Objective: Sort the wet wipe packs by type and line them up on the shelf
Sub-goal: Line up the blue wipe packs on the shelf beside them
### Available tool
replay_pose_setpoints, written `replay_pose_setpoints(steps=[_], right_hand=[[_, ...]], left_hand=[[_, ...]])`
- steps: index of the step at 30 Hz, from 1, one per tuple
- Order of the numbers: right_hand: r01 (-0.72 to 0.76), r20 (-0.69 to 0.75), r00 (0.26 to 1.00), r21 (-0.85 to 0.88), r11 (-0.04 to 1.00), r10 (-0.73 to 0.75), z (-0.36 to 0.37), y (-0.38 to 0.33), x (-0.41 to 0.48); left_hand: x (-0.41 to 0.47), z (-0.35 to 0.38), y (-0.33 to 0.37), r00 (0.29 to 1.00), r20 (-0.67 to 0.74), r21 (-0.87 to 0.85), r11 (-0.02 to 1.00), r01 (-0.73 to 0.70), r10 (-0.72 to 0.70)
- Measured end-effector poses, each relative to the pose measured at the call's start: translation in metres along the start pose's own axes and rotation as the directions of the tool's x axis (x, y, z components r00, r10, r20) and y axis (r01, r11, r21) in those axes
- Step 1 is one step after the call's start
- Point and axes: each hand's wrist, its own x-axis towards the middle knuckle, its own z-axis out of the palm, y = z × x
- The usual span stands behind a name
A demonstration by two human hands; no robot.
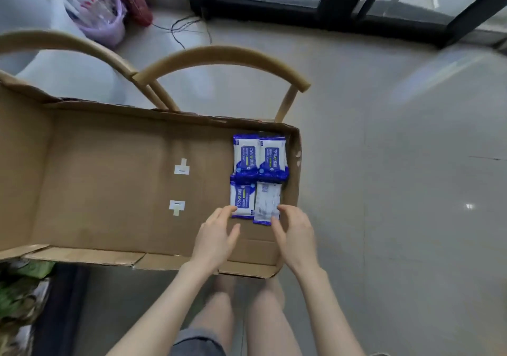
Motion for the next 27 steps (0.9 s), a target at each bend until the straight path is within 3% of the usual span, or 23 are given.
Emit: replay_pose_setpoints(steps=[6,12,17,20,27], right_hand=[[-0.217,0.211,0.959,0.127,0.968,0.187,0.050,0.050,0.076],[-0.338,0.273,0.919,0.171,0.926,0.285,0.112,0.089,0.115],[-0.329,0.097,0.942,0.078,0.941,0.321,0.146,0.104,0.125],[-0.368,0.017,0.930,0.112,0.923,0.368,0.161,0.109,0.130],[-0.480,0.118,0.874,0.361,0.799,0.472,0.169,0.114,0.138]], left_hand=[[0.070,0.066,-0.029,0.961,-0.035,-0.187,0.947,0.263,-0.274],[0.119,0.126,-0.066,0.843,-0.112,-0.379,0.807,0.454,-0.526],[0.139,0.155,-0.087,0.801,-0.217,-0.464,0.781,0.418,-0.558],[0.145,0.162,-0.095,0.793,-0.186,-0.526,0.741,0.418,-0.580],[0.140,0.156,-0.101,0.823,-0.001,-0.702,0.587,0.404,-0.568]])
